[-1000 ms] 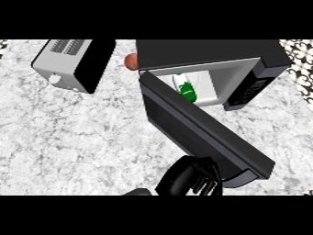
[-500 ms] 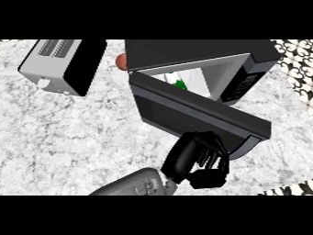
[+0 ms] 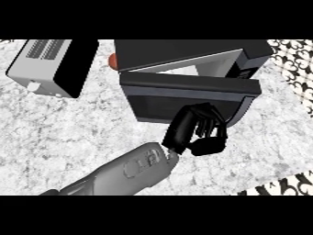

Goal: Pick up the milk, place it into the microwave and close the microwave

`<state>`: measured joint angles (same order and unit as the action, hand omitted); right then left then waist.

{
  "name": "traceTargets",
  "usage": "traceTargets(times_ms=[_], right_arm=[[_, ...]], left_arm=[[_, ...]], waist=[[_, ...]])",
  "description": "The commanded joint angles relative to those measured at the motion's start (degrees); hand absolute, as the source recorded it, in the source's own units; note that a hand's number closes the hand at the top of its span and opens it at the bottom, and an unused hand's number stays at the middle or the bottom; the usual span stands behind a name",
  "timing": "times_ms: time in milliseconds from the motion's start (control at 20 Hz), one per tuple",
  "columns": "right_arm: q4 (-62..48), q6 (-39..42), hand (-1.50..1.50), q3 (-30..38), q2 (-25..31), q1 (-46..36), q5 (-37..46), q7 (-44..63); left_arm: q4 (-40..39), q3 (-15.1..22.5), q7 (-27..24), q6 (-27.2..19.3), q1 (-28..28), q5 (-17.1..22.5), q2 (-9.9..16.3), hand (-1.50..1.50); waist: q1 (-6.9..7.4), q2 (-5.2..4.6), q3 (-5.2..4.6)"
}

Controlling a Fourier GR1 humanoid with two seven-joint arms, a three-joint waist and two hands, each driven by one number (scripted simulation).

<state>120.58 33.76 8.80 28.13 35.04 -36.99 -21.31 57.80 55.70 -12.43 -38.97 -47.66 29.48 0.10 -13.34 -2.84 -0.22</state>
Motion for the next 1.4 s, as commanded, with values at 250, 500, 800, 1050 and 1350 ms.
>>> traceTargets(times_ms=[250,500,800,1050,1350], right_arm=[[1.8,-1.3,-1.50,1.1,1.5,-0.9,-2.5,2.1],[1.5,-1.3,-1.50,1.6,2.6,-2.5,-4.6,2.8],[1.3,-0.5,-1.50,1.5,2.9,-3.0,-6.4,2.7],[2.2,0.0,-1.50,1.6,3.8,-2.9,-6.9,3.4],[3.2,1.9,-1.50,1.8,5.2,-4.0,-8.9,3.2]], left_arm=[[-7.0,-6.1,-3.4,1.9,-6.7,8.5,-0.1,1.50],[-10.0,-7.1,-5.8,3.7,-8.9,11.9,-0.1,1.50],[-12.3,-8.8,-5.9,4.1,-8.6,17.5,-0.1,1.50],[-14.2,-8.6,-9.1,2.1,-8.7,18.1,-0.1,1.50],[-14.0,-9.0,-13.4,0.8,-8.1,20.3,-0.1,1.50]], waist=[[-1.53,-1.00,-0.07],[-1.89,-1.49,0.01],[-3.37,-1.84,0.16],[-3.42,-1.73,0.17],[-3.78,-2.06,0.10]])
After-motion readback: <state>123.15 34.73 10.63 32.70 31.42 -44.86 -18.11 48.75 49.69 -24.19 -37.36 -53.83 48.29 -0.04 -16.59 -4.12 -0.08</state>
